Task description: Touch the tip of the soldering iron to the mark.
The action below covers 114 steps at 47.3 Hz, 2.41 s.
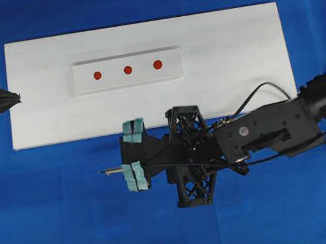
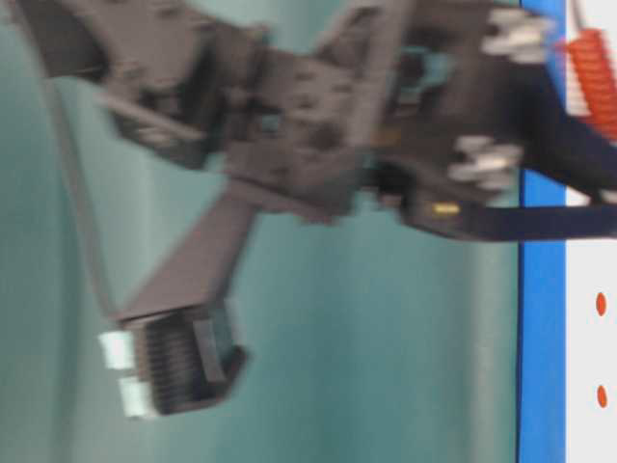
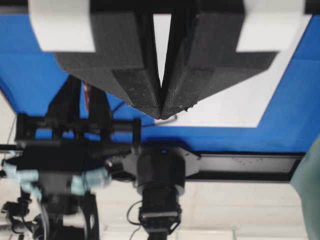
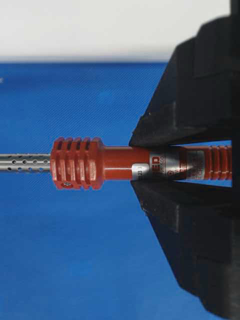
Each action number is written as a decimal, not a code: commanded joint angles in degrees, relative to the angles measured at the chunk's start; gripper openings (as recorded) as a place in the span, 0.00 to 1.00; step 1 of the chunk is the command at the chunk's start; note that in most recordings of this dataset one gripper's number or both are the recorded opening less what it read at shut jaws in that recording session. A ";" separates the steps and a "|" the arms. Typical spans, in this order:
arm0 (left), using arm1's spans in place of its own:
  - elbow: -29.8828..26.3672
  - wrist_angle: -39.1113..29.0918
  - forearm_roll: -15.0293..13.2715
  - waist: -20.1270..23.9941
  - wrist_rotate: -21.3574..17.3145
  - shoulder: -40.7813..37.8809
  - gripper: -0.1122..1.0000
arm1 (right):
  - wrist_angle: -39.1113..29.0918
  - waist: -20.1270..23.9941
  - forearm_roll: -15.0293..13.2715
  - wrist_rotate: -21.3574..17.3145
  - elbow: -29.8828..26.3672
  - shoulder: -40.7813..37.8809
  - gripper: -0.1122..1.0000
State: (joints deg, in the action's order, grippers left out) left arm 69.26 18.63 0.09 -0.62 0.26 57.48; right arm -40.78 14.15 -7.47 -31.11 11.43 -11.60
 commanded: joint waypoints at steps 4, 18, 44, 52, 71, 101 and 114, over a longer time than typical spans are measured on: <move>-0.62 0.62 0.09 0.00 -0.09 -0.18 0.12 | 7.56 0.26 0.26 -0.18 2.64 -0.70 0.16; -0.53 0.62 0.09 1.23 -0.09 -0.26 0.12 | 16.26 0.62 2.02 -0.18 5.36 -4.57 0.16; -0.35 0.35 0.00 1.49 0.09 -0.26 0.12 | 16.26 0.18 2.29 -1.76 5.45 -5.63 0.16; 0.18 0.35 0.09 1.58 0.00 -0.18 0.12 | 13.89 0.00 2.29 -2.99 5.36 -5.63 0.30; 0.18 0.35 0.09 1.49 0.00 -0.09 0.12 | 9.23 0.18 0.97 -2.55 4.92 -0.79 0.93; 0.09 0.35 0.09 1.58 0.09 0.35 0.12 | -16.79 -1.41 -6.06 -2.11 -2.37 18.90 0.94; 0.00 0.26 0.09 1.49 0.09 0.70 0.12 | -16.88 -9.40 -6.94 3.60 0.97 24.52 0.93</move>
State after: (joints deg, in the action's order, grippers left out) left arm 70.05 18.63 0.09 0.79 0.26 58.27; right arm -58.01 7.47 -14.15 -28.74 11.87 10.11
